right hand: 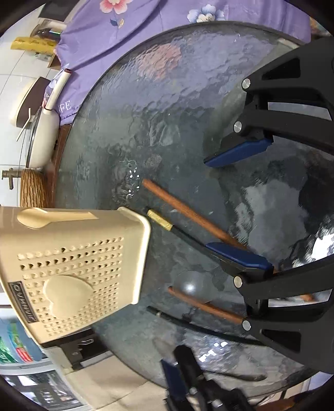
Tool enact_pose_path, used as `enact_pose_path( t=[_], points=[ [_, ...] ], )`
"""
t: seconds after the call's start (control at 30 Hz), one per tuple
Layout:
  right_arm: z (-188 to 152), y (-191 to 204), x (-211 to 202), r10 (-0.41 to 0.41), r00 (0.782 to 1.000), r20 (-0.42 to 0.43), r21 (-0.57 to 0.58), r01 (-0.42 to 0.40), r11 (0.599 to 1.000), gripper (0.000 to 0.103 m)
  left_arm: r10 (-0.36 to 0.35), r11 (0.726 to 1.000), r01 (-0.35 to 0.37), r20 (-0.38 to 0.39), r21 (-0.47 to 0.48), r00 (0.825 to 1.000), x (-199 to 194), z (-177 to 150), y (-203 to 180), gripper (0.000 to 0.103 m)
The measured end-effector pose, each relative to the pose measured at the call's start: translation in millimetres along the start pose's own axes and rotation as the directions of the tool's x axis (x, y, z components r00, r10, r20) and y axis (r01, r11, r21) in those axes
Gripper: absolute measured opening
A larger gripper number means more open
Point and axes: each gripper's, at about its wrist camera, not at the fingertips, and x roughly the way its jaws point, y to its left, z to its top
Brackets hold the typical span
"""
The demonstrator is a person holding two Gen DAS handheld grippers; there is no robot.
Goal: Organize utensils
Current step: 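Grasp a brown chopstick with the right tool while the left tool holds the spoon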
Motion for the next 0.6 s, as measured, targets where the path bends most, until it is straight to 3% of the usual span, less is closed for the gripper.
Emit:
enact_pose_path(
  t=[0.13,0.27,0.4,0.53,0.6],
  points=[
    [-6,-16,-7,0.018,1.0,-0.02,0.019,-0.018,1.0,0.059,-0.012,1.0,0.012,0.003,-0.01,1.0,0,-2,2,0.036],
    [1,-30,-5,0.059,0.998,-0.031,0.081,-0.057,0.995,0.044,-0.019,1.0,0.019,0.008,-0.012,1.0,0,-1,2,0.036],
    [17,-33,5,0.067,0.997,-0.044,0.107,-0.062,0.992,0.04,-0.018,1.0,0.019,0.016,-0.007,1.0,-2,-1,0,0.036],
    [37,-33,19,0.053,0.996,-0.075,0.106,-0.045,0.993,0.019,0.001,1.0,0.0,0.048,-0.011,0.999,-10,0,1,0.036],
    [46,-32,26,0.043,0.995,-0.085,0.097,-0.035,0.995,0.016,0.007,1.0,-0.006,0.065,-0.01,0.998,-15,0,1,0.036]
  ],
)
